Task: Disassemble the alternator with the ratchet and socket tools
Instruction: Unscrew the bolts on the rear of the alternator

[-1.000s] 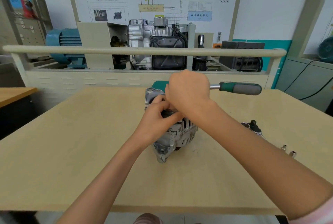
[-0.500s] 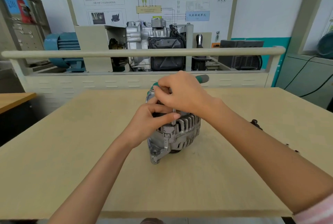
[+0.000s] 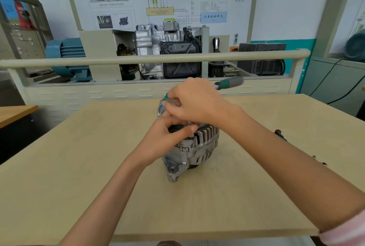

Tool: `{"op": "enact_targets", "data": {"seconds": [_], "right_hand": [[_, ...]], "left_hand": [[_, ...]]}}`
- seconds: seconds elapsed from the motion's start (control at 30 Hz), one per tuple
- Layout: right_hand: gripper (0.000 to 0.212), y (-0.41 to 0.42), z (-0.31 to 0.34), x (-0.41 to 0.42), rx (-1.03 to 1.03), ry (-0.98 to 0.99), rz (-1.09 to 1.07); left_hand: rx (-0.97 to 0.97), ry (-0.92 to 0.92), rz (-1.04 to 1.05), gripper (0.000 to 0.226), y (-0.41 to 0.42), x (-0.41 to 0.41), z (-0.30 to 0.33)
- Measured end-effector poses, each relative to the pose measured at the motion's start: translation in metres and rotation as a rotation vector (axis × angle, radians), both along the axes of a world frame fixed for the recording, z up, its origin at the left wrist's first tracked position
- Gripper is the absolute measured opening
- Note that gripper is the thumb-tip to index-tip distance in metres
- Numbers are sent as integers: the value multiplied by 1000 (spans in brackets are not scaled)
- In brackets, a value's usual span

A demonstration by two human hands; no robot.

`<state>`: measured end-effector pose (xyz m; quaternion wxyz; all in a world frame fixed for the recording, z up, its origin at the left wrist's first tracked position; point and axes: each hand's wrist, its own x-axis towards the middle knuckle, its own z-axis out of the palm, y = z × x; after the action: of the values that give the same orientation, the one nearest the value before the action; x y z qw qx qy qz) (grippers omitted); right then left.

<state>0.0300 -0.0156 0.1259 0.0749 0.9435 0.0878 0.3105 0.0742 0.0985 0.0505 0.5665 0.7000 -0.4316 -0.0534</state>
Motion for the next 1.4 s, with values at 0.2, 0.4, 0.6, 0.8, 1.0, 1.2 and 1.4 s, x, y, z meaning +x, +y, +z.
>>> {"op": "enact_targets", "data": {"seconds": [0.2,0.4,0.6,0.8,1.0,1.2,1.4], "right_hand": [[43,-3,-1,-1,171,45,129],[38,17,-10,0,47,-121,-478],[43,11,-6,2,63,-136,-386],[49,-1,-4,6,171,-2,123],[49,-1,-3,-2,250,5,120],[44,17,-11,-7,90,-158,-453],[40,4,-5,-7,26,-115,-262]], "left_hand": [[-23,-3,-36,32,5,5,2],[-65,-53,34,33,-5,-2,1],[-57,-68,52,8,-9,-9,-2],[30,-46,12,27,-4,-3,0],[-14,-22,-27,23,0,-1,2],[-66,-114,25,43,-8,-7,-3],[-15,-93,25,32,-6,-9,0]]}}
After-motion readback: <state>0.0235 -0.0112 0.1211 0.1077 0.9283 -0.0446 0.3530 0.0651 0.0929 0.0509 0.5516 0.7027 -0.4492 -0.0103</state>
